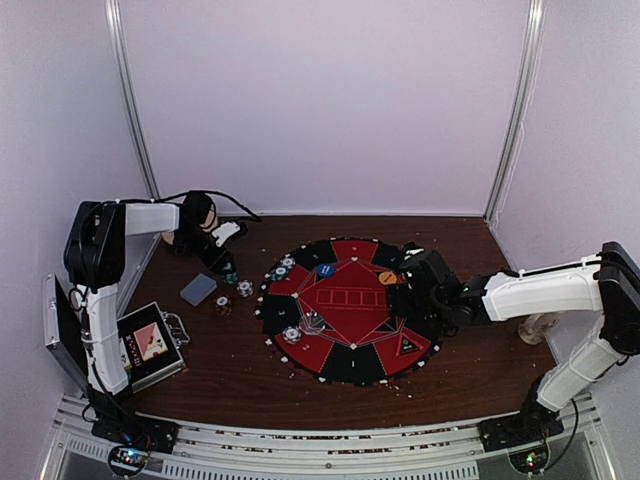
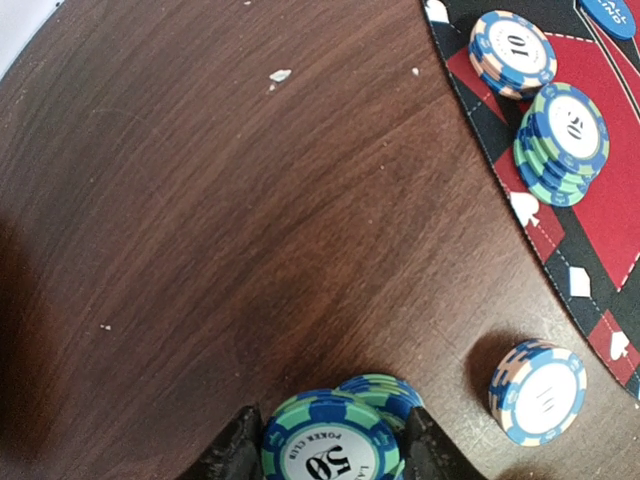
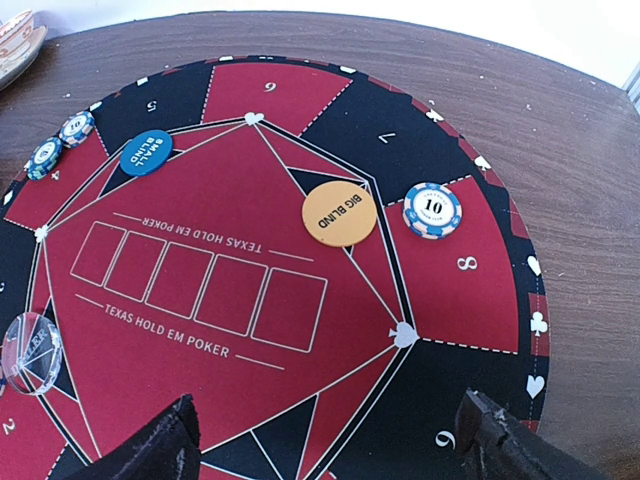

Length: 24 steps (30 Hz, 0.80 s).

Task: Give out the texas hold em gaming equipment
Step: Pick up the pile of poker chips from the pile of poker chips.

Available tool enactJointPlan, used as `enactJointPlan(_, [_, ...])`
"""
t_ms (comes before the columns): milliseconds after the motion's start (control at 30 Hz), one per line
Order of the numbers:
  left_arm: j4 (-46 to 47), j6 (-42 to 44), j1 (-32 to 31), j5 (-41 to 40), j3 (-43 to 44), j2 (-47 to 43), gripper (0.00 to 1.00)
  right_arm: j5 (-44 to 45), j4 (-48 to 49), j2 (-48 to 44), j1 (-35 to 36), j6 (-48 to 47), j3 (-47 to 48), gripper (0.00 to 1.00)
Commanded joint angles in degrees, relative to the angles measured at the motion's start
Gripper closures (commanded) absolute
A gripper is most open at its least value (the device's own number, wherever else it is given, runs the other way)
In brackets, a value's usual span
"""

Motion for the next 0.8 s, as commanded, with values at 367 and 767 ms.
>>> enactJointPlan(367, [0.0,0.3,0.6,1.9,-2.8,-2.8,0.66,0.8,-0.1,-1.0,0.4,-0.2,1.2,0.10])
enactJointPlan(767, [0.0,-0.1,0.5,1.7,-2.1,-3.6,0.75,0.7,-0.1,-1.0,0.3,-0.2,1.2,0.10])
